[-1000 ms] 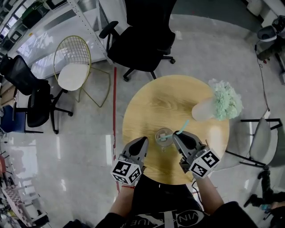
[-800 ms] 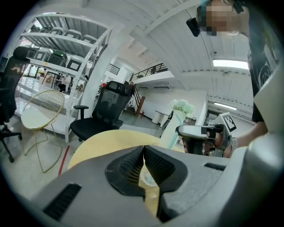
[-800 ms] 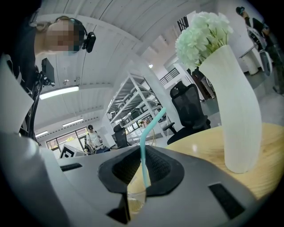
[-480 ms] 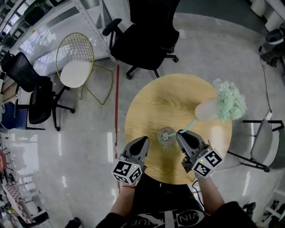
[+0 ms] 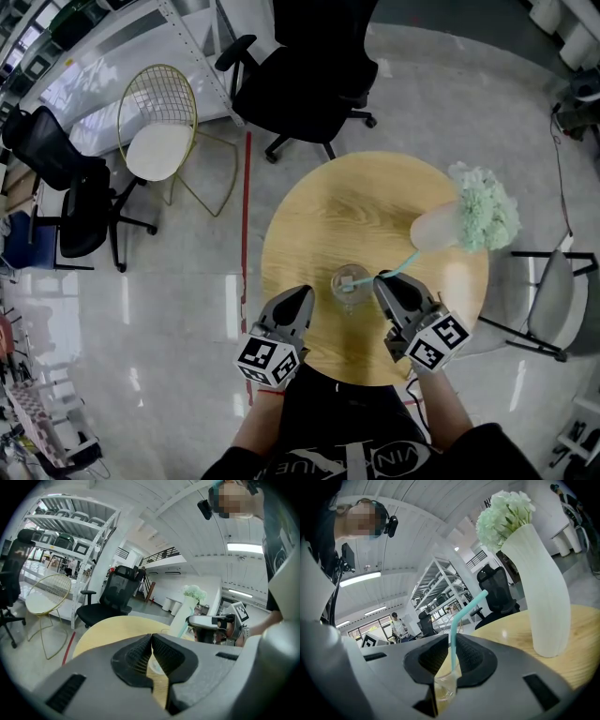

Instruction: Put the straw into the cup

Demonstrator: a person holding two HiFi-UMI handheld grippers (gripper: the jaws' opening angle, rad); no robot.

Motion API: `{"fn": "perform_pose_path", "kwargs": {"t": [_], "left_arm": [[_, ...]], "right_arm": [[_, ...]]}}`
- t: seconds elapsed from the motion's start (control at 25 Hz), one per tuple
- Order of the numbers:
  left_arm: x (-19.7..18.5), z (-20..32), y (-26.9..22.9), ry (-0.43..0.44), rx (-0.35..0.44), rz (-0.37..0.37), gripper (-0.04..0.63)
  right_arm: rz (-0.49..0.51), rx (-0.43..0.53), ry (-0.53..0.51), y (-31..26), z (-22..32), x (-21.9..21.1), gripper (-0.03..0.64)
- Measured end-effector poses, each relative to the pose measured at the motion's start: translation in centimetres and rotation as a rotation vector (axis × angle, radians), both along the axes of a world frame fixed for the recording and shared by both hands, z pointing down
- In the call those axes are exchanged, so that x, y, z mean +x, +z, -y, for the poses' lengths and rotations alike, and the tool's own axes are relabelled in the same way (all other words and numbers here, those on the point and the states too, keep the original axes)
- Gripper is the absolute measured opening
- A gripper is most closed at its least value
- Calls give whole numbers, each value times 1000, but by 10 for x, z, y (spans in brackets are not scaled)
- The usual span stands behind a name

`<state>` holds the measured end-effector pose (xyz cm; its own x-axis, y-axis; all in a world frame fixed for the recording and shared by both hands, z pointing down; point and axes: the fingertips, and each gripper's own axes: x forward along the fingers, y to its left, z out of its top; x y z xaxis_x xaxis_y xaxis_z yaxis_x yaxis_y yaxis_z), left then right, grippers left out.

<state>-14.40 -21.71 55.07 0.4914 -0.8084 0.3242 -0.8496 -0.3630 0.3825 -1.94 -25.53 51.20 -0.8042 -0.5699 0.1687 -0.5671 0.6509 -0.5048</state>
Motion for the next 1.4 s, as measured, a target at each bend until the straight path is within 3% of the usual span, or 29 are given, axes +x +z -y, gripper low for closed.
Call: {"fn": "perform_pose_path", "kwargs": {"t": [0.56, 1.4], "left_arm": [[2, -6, 2, -4, -9, -6, 14], [17, -25, 2, 5, -13, -5, 14]], "right_arm": [[-2, -29, -13, 8, -7, 1, 77], [-21, -99, -21, 21, -29, 13, 89]]}}
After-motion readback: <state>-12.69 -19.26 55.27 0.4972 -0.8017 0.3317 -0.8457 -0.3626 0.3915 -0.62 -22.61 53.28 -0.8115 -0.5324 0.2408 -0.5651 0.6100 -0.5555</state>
